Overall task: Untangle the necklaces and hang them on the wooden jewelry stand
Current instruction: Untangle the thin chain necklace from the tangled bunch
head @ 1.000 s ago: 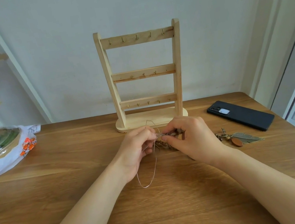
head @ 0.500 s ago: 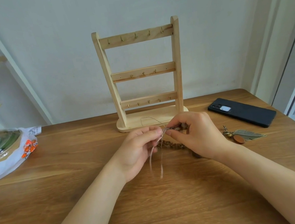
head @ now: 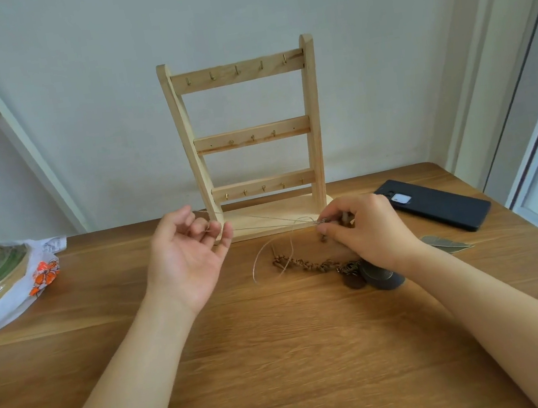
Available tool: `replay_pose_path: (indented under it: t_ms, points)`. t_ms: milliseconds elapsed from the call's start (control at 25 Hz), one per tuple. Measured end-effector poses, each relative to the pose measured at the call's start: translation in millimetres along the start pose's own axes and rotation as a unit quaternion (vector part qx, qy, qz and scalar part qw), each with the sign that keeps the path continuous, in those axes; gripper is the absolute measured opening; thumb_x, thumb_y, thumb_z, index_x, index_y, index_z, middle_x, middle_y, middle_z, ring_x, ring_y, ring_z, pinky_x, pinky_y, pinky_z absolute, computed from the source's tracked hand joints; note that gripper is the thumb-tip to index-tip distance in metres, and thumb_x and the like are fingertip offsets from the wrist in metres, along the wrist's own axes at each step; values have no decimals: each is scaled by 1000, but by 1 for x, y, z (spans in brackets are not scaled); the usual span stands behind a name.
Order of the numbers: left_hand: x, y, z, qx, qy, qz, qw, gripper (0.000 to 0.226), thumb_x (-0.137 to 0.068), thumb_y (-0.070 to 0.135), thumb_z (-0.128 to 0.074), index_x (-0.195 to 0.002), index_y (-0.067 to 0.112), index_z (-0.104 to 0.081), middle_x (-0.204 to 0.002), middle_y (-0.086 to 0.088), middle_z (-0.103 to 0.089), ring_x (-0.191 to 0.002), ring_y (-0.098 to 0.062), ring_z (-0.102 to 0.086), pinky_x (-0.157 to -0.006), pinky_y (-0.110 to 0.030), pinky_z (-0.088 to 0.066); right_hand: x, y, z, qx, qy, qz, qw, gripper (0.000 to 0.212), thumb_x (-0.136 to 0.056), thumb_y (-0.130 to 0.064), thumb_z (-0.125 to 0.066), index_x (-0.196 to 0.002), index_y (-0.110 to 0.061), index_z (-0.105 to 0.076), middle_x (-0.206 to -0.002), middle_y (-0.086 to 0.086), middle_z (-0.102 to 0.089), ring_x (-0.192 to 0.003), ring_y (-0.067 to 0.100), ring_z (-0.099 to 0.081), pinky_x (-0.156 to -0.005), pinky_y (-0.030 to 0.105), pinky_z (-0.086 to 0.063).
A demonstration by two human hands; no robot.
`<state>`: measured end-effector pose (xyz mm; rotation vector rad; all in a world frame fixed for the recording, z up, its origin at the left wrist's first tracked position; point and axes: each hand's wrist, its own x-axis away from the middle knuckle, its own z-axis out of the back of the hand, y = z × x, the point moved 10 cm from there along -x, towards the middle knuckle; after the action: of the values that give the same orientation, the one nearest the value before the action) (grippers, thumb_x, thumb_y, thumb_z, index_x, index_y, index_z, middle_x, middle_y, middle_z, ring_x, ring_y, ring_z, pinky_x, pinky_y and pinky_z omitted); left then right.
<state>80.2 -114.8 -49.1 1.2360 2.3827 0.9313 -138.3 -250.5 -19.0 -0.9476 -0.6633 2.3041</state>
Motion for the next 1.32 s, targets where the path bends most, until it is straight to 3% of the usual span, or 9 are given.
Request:
replay_pose_path:
  t_ms: [80, 160, 280, 440, 600, 760, 1080, 1200, 1320]
  points:
    - [-2, -2, 10, -49, 43, -2, 998, 25, -93, 22, -60, -70, 19, -50, -62, 6, -35, -57, -11, -41, -64, -23, -49, 1, -4, -5, 10, -13, 11, 1000, 9, -88, -22, -76, -97, -25, -76, -76, -15, -67, -76, 2, -60, -70, 11, -47]
    - [-1, 10, 19, -185, 98, -45, 977, 21, -94, 22, -61, -74, 18, -57, -61, 7, -40, -55, -10, -36, -51, -21, -37, 2, -5, -7, 6, -19, 12, 1000, 14, -88, -19, -76, -100, -24, -75, -79, -17, -65, -81, -3, -60, -72, 8, -45]
    - [9, 33, 17, -441, 153, -161, 870, 7, -88, 18, -69, -83, 22, -72, -78, 7, -64, -70, -13, -54, -63, -24, -41, 3, -11, -9, 3, -16, 22, 1000, 13, -88, -17, -76, -99, -23, -76, -80, -18, -65, -84, -3, -60, -73, 8, -45]
    - [22, 19, -32, -533, 10, -233, 813, 8, -86, 18, -74, -83, 26, -77, -91, 11, -74, -94, -11, -65, -84, -26, -49, 6, -28, -16, 6, -32, 60, 998, 13, -89, -17, -74, -101, -21, -76, -85, -20, -66, -86, -1, -63, -77, 14, -51]
    - [34, -23, -62, -603, -143, -196, 760, 8, -89, 19, -75, -87, 26, -79, -83, 17, -74, -78, 2, -65, -71, -11, -45, 12, -42, -21, 9, -34, 108, 993, 12, -88, -14, -75, -100, -17, -77, -88, -14, -67, -84, 2, -61, -73, 13, -48]
    - [34, -30, -60, -622, -139, -179, 749, 8, -89, 16, -74, -86, 21, -79, -73, 14, -71, -57, 9, -55, -58, -6, -40, 15, -46, -23, 12, -33, 124, 992, 11, -87, -15, -76, -98, -19, -76, -87, -14, -67, -76, 6, -61, -68, 15, -48]
    - [25, -44, -48, -563, -155, -76, 808, 24, -96, 14, -61, -74, 17, -70, -73, 7, -66, -75, -5, -59, -77, -23, -43, 15, -45, -22, -12, -33, 92, 995, 12, -86, -26, -76, -99, -26, -75, -81, -14, -68, -78, 8, -64, -69, 32, -55]
    - [27, -24, -50, -589, -112, -180, 780, 12, -91, 18, -68, -82, 25, -71, -86, 13, -68, -86, -3, -60, -76, -21, -40, 15, -44, -22, -15, -46, 83, 995, 7, -90, -24, -72, -96, -25, -74, -83, -17, -67, -79, 6, -63, -71, 29, -53]
    - [35, -6, -60, -568, -131, -269, 767, 10, -82, 24, -73, -73, 25, -69, -78, 13, -67, -83, -12, -59, -73, -19, -39, 13, -40, -22, -9, -52, 70, 996, 7, -91, -25, -70, -97, -25, -74, -81, -18, -67, -78, 4, -63, -69, 23, -52]
